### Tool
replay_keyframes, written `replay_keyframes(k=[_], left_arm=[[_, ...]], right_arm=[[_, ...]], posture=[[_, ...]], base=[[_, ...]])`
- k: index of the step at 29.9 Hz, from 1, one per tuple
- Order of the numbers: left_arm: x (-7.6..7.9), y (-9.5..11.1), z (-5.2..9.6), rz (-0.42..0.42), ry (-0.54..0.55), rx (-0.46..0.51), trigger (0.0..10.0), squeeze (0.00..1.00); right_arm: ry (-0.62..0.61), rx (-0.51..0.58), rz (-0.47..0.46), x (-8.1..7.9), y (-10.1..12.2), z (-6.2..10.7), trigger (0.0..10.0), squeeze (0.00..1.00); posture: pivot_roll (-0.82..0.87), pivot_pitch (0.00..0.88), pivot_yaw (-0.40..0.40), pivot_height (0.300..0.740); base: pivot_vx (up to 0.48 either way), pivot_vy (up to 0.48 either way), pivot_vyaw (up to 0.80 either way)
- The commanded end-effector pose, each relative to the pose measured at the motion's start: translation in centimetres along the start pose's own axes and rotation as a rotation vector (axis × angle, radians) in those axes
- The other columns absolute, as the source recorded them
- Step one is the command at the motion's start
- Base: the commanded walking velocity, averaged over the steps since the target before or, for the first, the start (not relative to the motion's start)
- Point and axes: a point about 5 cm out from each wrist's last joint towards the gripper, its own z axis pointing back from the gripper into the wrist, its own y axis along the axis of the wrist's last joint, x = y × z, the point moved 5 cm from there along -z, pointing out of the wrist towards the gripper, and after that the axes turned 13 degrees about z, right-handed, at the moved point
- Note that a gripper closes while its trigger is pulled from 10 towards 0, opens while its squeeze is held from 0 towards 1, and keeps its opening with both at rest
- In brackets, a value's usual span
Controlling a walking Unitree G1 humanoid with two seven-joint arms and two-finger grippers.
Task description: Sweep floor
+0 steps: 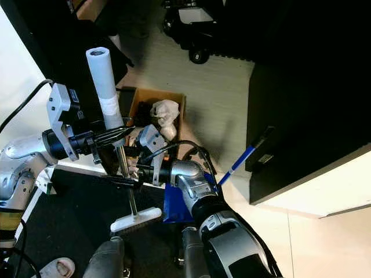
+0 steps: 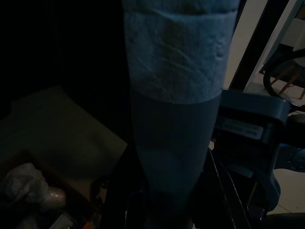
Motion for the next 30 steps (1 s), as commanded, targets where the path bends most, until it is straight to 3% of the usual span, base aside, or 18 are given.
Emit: replay_keyframes(k=[1,7,12,22,27,30], left_arm=[[0.5,1.6,-0.3,-0.052,-0.013,0.047,10.0,0.0],[0.1,2.4,-0.4,-0.053,0.005,0.086,10.0,0.0],[0.7,2.7,-0.9,-0.026,-0.036,0.103,10.0,0.0],[3.7,3.6,-2.5,0.082,-0.177,0.174,10.0,0.0],[4.5,3.3,-3.0,0.1,-0.209,0.169,10.0,0.0],[4.5,2.4,-2.8,0.072,-0.209,0.103,10.0,0.0]], right_arm=[[0.115,0.074,-0.027,-3.2,1.5,-4.5,10.0,0.0],[0.066,0.081,-0.055,-2.4,1.5,-4.1,10.0,0.0],[0.051,0.076,-0.056,-2.1,1.4,-3.9,10.0,0.0],[0.028,0.087,-0.071,-1.6,1.8,-4.3,10.0,0.0],[0.029,0.094,-0.072,-1.5,2.0,-4.4,10.0,0.0],[0.03,0.101,-0.068,-1.4,2.1,-4.3,10.0,0.0]], posture=[[0.07,0.125,-0.099,0.731],[0.06,0.127,-0.091,0.731],[0.06,0.126,-0.087,0.731],[0.07,0.128,-0.096,0.731],[0.06,0.126,-0.096,0.731],[0.07,0.125,-0.095,0.731]], base=[[0.0,0.0,0.0],[0.0,0.0,0.0],[0.0,0.0,0.0],[0.0,0.0,0.0],[0.0,0.0,0.0],[0.0,0.0,0.0]])
